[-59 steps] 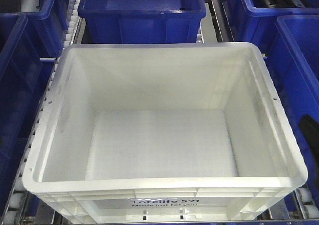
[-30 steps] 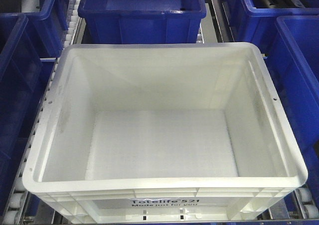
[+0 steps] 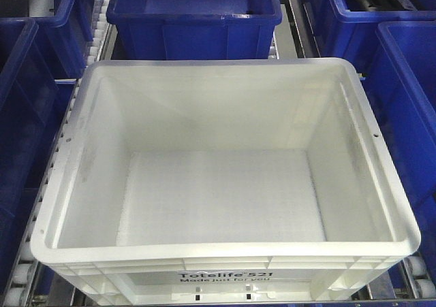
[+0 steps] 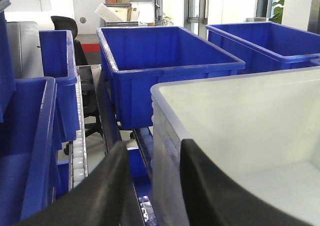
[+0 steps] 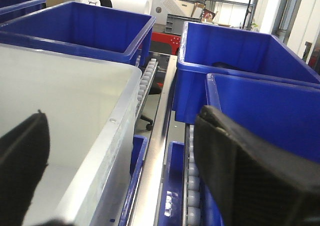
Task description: Move bin from left to right shelf
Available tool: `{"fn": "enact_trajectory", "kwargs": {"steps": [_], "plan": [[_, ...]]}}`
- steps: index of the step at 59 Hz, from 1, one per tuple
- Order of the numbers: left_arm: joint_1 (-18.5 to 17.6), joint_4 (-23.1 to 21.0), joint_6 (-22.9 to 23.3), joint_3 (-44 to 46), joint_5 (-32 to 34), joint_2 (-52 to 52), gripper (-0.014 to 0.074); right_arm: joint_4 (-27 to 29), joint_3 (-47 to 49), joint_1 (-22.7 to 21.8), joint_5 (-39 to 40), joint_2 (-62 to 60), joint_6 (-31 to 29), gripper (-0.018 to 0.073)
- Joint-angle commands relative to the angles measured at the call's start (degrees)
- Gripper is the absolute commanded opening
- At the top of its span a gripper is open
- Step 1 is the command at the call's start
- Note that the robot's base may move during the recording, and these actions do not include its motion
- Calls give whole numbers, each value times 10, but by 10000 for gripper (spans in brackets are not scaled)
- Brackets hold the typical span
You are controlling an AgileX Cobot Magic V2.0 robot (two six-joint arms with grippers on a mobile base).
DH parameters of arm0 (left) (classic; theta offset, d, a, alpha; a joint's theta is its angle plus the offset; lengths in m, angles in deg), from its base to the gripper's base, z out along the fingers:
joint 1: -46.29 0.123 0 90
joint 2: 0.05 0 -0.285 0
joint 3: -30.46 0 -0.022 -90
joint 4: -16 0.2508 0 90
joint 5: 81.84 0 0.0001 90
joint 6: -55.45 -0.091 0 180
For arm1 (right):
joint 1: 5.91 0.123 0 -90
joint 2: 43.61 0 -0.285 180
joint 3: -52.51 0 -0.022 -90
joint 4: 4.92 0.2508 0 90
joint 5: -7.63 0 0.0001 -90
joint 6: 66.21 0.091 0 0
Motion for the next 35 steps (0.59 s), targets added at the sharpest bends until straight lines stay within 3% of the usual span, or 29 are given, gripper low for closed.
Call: {"fn": "enact_trajectory", "kwargs": {"steps": [1, 9, 35], "plan": [[-2, -7, 1, 15, 44, -7, 203, -3, 16, 0, 42, 7, -6, 410], [-2, -7, 1, 15, 42, -7, 0, -3, 16, 0, 35, 7, -7, -15], [-2, -7, 1, 15, 35, -7, -8, -3, 16, 0, 35, 7, -6, -8]]}}
